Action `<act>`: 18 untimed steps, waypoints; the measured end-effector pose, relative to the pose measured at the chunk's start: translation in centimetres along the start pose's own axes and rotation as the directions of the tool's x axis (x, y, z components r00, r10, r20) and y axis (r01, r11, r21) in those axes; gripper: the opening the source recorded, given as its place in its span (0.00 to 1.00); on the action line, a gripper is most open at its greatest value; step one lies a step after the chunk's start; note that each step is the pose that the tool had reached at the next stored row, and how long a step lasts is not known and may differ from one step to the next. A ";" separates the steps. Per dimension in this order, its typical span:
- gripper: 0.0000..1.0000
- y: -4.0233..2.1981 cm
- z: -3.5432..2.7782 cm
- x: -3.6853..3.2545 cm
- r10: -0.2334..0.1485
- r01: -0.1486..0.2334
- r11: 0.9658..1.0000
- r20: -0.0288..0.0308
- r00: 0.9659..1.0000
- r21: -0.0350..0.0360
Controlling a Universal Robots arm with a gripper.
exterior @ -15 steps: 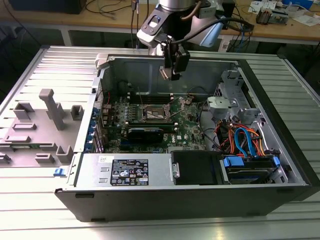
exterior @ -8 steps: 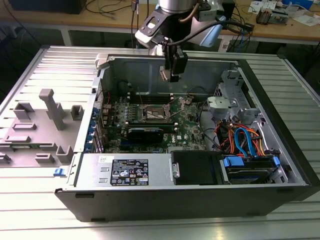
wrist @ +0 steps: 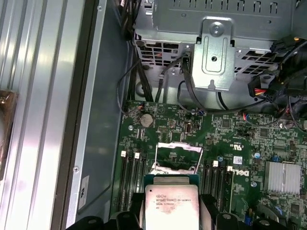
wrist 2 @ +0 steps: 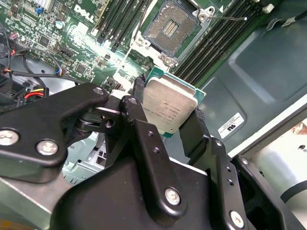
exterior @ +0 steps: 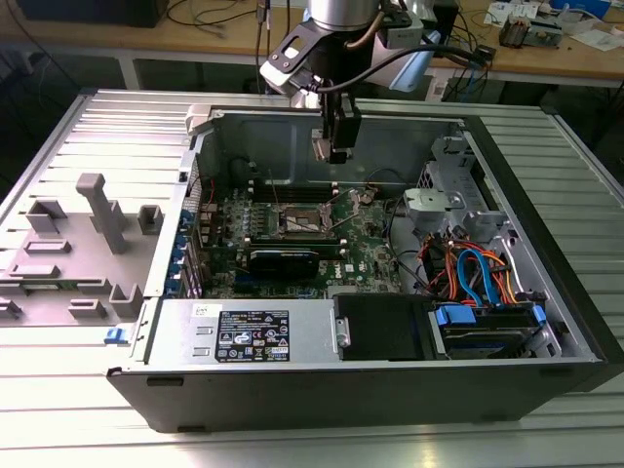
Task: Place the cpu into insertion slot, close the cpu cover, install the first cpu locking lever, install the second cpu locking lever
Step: 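Place the cpu into insertion slot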
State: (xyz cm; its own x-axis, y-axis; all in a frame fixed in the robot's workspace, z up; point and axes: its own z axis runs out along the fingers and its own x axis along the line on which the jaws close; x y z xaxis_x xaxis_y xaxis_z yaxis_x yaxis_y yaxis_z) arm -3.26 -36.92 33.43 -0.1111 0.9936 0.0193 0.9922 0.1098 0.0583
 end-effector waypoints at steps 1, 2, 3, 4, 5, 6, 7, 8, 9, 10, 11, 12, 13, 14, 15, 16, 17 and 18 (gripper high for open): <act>0.54 0.00 0.00 0.00 0.000 0.000 1.000 0.000 1.000 0.000; 0.54 0.00 0.00 0.00 0.000 0.000 1.000 0.000 1.000 0.000; 0.54 0.00 0.00 0.00 0.000 0.000 1.000 0.000 1.000 0.000; 0.54 0.00 0.00 0.00 0.000 0.000 1.000 0.000 1.000 0.000; 0.54 0.00 0.00 0.00 0.000 0.000 1.000 0.000 1.000 0.000; 0.54 0.00 0.00 0.00 0.000 0.000 1.000 0.000 1.000 0.000; 0.54 0.00 0.00 0.00 0.000 0.000 1.000 0.000 1.000 0.000; 0.54 0.00 0.00 0.00 0.000 0.000 1.000 0.000 1.000 0.000; 0.54 0.00 0.00 0.00 0.000 0.000 1.000 0.000 1.000 0.000; 0.54 0.00 0.01 0.00 0.000 0.000 1.000 0.000 1.000 0.000; 0.54 0.00 0.01 0.00 0.000 0.000 1.000 0.000 1.000 0.000; 0.54 0.00 0.02 0.00 0.001 -0.001 1.000 0.000 1.000 0.000; 0.54 0.00 0.02 0.00 0.004 -0.004 1.000 0.000 1.000 0.000; 0.54 -0.01 0.03 -0.02 0.007 -0.007 1.000 0.000 1.000 0.000; 0.54 -0.01 0.03 -0.02 0.008 -0.008 1.000 0.000 1.000 0.000; 0.54 0.00 0.03 -0.03 0.009 -0.009 1.000 0.000 1.000 0.000; 0.54 -0.01 0.03 -0.03 0.010 -0.010 1.000 0.001 1.000 0.000; 0.54 0.00 0.03 -0.03 0.011 -0.011 1.000 0.001 1.000 0.000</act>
State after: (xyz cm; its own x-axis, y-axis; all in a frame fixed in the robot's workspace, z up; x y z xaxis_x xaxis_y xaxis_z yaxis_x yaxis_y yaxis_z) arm -3.26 -36.95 33.40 -0.1003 0.9948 0.0193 0.9934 0.0990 0.0583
